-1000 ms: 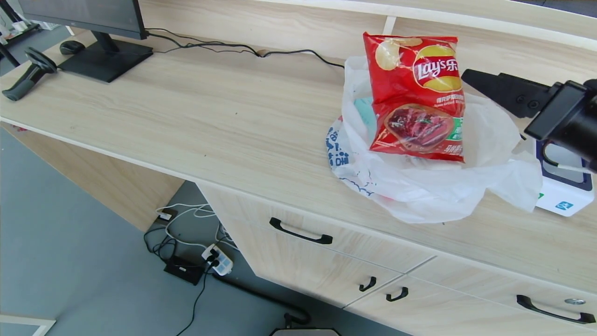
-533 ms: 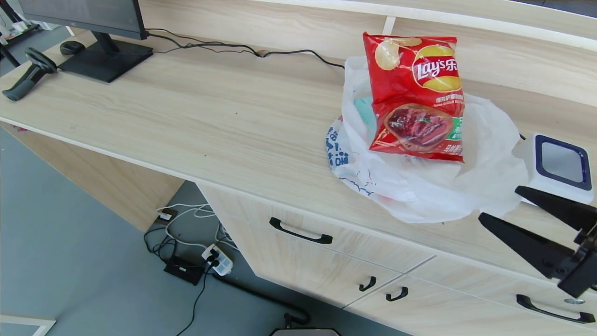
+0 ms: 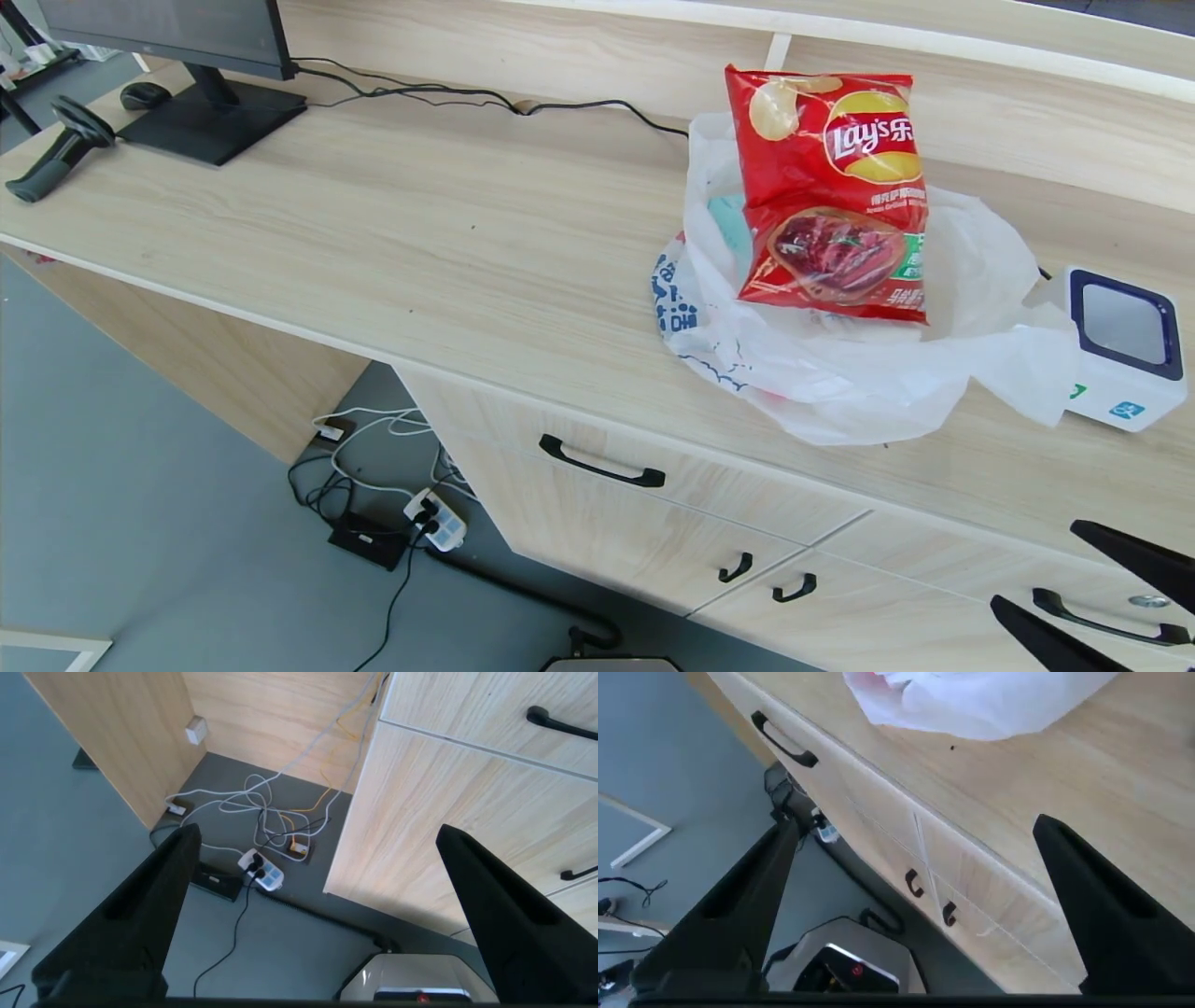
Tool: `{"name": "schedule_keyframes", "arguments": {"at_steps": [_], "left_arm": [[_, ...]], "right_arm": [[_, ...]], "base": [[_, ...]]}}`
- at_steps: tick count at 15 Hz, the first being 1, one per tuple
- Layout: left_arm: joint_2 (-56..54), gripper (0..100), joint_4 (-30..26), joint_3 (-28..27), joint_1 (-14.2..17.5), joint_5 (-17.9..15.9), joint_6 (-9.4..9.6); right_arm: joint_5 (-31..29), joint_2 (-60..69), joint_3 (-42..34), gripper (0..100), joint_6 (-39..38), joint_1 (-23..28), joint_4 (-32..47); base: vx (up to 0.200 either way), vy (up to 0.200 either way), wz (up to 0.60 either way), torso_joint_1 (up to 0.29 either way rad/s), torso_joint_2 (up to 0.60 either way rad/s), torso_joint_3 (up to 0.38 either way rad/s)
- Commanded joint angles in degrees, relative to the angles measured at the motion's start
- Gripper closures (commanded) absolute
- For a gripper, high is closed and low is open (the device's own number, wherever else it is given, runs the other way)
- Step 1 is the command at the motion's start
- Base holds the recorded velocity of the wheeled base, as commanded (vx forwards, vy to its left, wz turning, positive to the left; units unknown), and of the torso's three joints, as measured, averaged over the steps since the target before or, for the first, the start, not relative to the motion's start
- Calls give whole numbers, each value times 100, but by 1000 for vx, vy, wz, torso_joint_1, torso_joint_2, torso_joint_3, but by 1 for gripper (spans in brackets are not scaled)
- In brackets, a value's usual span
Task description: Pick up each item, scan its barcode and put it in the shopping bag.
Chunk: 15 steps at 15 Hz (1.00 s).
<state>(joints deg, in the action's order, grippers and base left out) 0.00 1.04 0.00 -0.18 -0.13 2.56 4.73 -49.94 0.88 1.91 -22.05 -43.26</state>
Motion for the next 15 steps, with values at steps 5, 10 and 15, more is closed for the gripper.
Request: {"name": "schedule_keyframes", "arguments": {"at_steps": [5,10,15], "left_arm": [[0,0,2,0,1,-4,8],[0,0,2,0,1,-4,16],[0,0,2,0,1,-4,8]], "right_arm": [[-77,2657,-61,0,28,52,2208],[-209,4564,88,0,-68,685,4353],[-306,3694,457,0,-622,2636,4529]], "base": [[0,0,0,0,0,0],[0,0,0,0,0,0],[0,0,0,0,0,0]]}}
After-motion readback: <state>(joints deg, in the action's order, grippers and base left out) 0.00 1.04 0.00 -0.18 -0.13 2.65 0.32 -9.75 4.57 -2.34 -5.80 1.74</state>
